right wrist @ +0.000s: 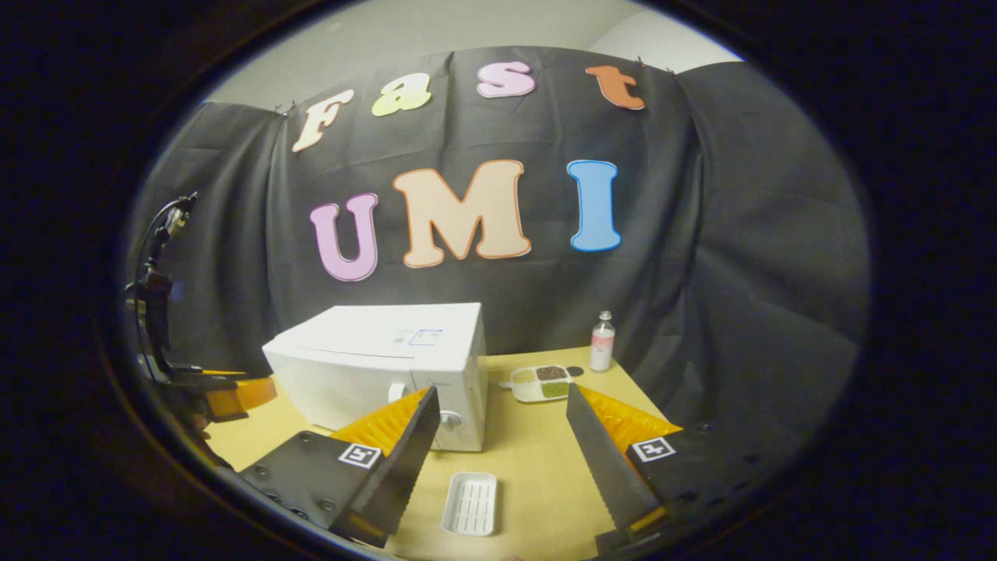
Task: Open the microwave oven with the left hand, put the food in, and close the microwave oven.
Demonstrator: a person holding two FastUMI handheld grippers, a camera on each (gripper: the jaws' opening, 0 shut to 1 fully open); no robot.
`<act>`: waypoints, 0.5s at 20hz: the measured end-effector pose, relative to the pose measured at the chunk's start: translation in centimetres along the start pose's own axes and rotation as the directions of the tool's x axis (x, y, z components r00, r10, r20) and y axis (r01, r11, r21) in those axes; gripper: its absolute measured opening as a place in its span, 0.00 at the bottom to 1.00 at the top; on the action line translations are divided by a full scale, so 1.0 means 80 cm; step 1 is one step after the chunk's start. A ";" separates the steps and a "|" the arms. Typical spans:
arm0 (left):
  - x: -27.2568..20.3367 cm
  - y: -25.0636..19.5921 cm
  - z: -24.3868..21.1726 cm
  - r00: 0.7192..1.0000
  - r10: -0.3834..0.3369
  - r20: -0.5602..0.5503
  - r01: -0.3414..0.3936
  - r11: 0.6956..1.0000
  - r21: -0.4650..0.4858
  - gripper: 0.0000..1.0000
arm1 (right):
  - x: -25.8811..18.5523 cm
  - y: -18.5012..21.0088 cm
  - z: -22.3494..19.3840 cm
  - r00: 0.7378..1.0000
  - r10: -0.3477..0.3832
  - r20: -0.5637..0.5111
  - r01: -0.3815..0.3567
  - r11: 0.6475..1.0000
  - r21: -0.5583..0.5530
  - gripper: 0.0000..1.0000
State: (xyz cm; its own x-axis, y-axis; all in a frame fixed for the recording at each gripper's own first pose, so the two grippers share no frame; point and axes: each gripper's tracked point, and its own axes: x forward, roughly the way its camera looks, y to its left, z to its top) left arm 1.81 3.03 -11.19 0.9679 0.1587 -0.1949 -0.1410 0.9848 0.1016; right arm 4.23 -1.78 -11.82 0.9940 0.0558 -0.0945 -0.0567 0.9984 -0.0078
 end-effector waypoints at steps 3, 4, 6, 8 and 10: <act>-0.011 0.020 0.029 0.996 0.066 0.063 -0.065 0.998 -0.026 0.97 | 0.007 -0.004 0.028 1.000 0.015 0.022 -0.015 1.000 -0.001 0.92; -0.015 0.021 0.039 0.995 0.065 0.078 -0.062 0.997 -0.042 0.96 | 0.008 -0.005 0.041 0.999 0.020 0.040 -0.020 1.000 -0.003 0.92; -0.020 0.030 0.058 0.990 0.082 0.114 -0.072 0.994 -0.087 0.96 | 0.010 -0.006 0.070 0.996 0.028 0.086 -0.027 1.000 -0.014 0.92; -0.024 0.039 0.073 0.983 0.104 0.148 -0.085 0.988 -0.130 0.96 | 0.010 -0.003 0.088 0.994 0.041 0.105 -0.039 0.999 -0.029 0.92; -0.021 0.040 0.072 0.982 0.115 0.152 -0.094 0.986 -0.141 0.96 | 0.008 0.002 0.101 0.991 0.061 0.119 -0.057 0.998 -0.040 0.92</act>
State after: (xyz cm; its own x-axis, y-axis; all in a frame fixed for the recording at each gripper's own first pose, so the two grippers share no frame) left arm 0.94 5.47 -4.89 0.9655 0.2587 -0.0315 -0.2593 0.9656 -0.0192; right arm 5.59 -1.51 -3.84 0.9927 0.1179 0.0246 -0.1168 0.9923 -0.0419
